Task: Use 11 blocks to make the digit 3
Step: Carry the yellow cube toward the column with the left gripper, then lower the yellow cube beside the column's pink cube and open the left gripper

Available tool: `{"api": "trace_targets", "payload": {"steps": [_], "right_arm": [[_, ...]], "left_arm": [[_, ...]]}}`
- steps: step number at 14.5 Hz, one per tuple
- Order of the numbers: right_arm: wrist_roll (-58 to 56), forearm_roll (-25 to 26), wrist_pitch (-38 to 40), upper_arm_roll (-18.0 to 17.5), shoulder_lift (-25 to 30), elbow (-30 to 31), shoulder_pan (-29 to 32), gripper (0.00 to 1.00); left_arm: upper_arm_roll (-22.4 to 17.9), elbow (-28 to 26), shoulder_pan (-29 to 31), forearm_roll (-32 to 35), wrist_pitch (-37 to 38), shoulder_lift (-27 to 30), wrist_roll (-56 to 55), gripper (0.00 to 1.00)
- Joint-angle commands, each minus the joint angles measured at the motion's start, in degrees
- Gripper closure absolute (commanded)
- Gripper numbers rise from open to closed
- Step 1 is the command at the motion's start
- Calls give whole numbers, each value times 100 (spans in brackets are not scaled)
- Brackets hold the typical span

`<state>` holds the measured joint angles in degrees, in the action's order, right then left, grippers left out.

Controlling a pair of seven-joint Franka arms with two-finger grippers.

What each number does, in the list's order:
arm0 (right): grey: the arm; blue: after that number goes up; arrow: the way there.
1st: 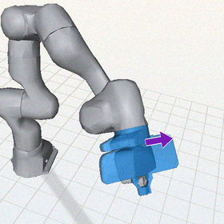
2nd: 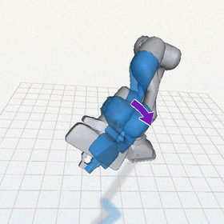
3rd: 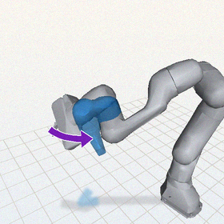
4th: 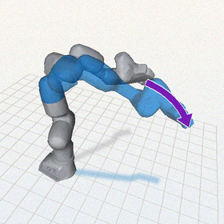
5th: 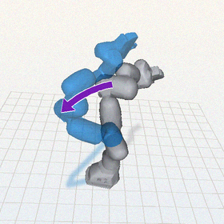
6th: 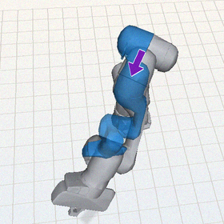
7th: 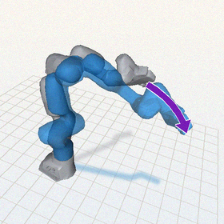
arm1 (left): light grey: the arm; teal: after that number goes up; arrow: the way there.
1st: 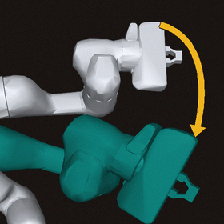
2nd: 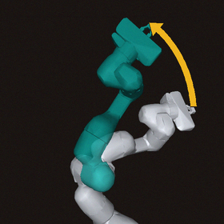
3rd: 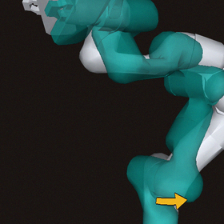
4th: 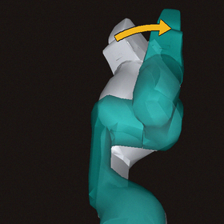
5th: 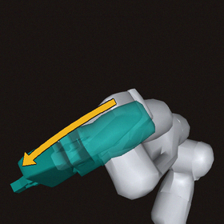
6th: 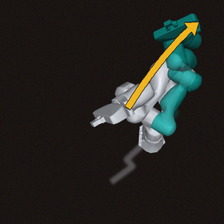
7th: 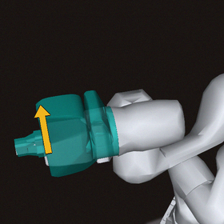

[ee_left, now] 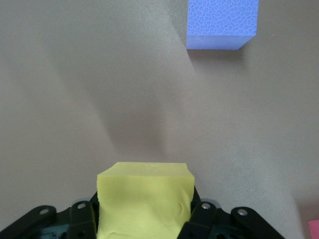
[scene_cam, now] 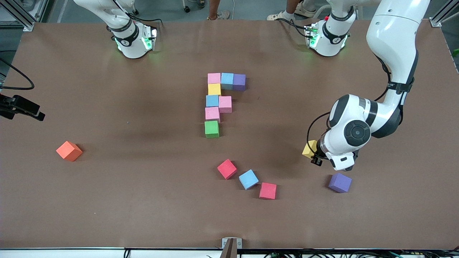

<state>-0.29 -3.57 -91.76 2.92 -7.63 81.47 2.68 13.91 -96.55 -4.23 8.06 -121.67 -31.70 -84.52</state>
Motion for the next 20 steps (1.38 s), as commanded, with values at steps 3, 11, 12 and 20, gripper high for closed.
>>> {"api": "trace_targets", "payload": {"steps": [3, 11, 12, 20], "right_arm": [[-24, 75, 27, -2, 121, 71, -65, 0], [-15, 40, 150, 15, 130, 36, -21, 0], [-24, 32, 176, 15, 130, 36, -21, 0], [-24, 40, 308, 15, 130, 10, -13, 0]], "left_arm": [[-222, -391, -1757, 688, -59, -109, -3132, 95], [-222, -391, -1766, 679, -67, -109, -3141, 95], [-222, -391, -1766, 679, -59, -109, -3141, 95], [-222, -373, -1915, 670, 310, -65, -3412, 95]]}}
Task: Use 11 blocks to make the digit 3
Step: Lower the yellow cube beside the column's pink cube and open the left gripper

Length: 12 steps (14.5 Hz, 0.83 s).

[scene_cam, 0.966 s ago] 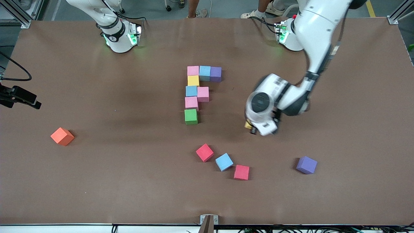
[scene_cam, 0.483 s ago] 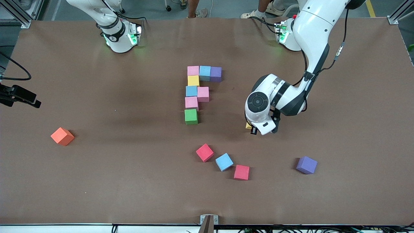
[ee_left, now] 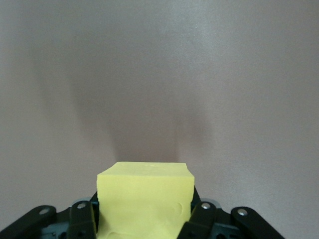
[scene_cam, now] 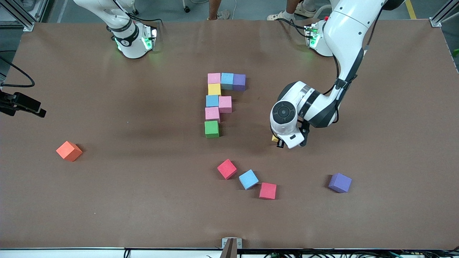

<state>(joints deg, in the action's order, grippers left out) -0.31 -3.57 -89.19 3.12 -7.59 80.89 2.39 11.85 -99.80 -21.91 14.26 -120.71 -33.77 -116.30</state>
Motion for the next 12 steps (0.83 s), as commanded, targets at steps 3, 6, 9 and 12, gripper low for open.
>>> {"api": "trace_targets", "payload": {"steps": [3, 6, 9, 12], "right_arm": [[13, 84, 42, -4, 126, 32, 7, 0], [-22, 84, 51, -4, 126, 14, 7, 0], [-22, 93, 51, -4, 126, 14, 15, 0], [-22, 93, 112, -4, 126, 14, 15, 0]], "left_arm": [[-16, -49, -489, 60, 241, 117, -926, 95], [-25, -40, -840, 69, 241, 73, -1709, 95], [-25, 337, -1183, 60, 250, -251, -2727, 95], [-25, 356, -1596, 60, 250, -480, -3598, 95]]}}
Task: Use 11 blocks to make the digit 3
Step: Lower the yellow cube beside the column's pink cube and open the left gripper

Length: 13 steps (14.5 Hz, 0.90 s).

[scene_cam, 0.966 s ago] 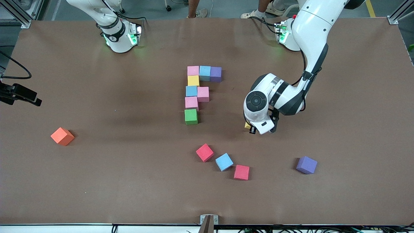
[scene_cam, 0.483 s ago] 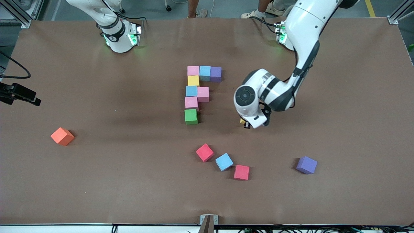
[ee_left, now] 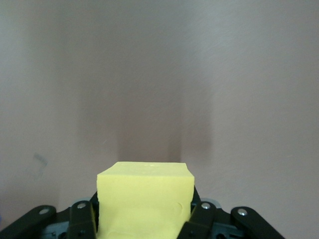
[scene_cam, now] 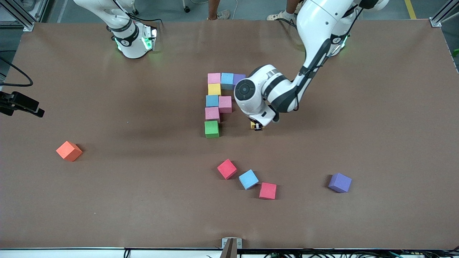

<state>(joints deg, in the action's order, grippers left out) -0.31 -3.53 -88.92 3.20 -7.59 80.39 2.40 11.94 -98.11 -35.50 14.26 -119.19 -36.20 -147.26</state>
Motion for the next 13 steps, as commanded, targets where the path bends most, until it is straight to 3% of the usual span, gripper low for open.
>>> {"api": "trace_targets", "payload": {"steps": [1, 13], "right_arm": [[-22, 90, 112, -12, 126, 64, 15, 0], [-22, 90, 129, -12, 126, 64, 15, 0]], "left_arm": [[-34, 178, -325, 68, 97, -265, -680, 95], [-25, 134, -1099, 244, 80, -300, -1095, 96]]}}
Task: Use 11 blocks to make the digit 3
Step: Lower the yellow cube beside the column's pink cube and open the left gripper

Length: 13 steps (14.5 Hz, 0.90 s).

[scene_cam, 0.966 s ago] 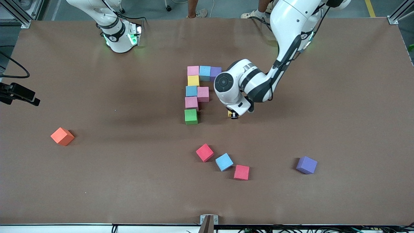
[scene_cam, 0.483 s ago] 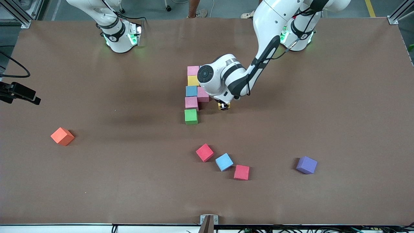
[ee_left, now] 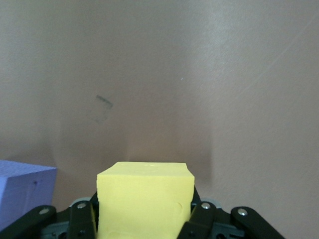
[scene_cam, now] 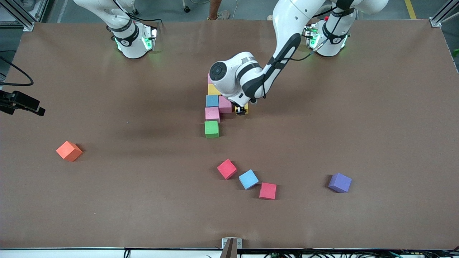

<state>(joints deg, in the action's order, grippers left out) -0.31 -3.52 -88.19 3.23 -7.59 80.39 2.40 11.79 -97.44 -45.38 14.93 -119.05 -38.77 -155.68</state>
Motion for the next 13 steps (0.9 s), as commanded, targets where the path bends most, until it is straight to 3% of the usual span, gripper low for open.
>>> {"api": "trace_targets", "payload": {"steps": [1, 9, 10, 11, 12, 13], "right_arm": [[-22, 88, 57, -15, 126, 65, 15, 0], [-22, 88, 57, -6, 126, 65, 24, 0], [-22, 88, 57, -15, 126, 65, 24, 0], [-22, 88, 57, -6, 126, 65, 24, 0], [-22, 88, 57, -6, 126, 65, 15, 0], [-22, 88, 57, -15, 126, 65, 15, 0]], "left_arm": [[-11, 67, -137, 168, 66, -43, -261, 95], [-11, 76, -181, 177, 14, -51, -288, 93], [-11, 67, -173, 177, 14, -60, -270, 82], [-11, 67, -164, 177, 14, -52, -244, 59], [-11, 76, -164, 168, 14, -43, -218, 25], [-11, 76, -164, 168, 48, -17, -217, 0]]}}
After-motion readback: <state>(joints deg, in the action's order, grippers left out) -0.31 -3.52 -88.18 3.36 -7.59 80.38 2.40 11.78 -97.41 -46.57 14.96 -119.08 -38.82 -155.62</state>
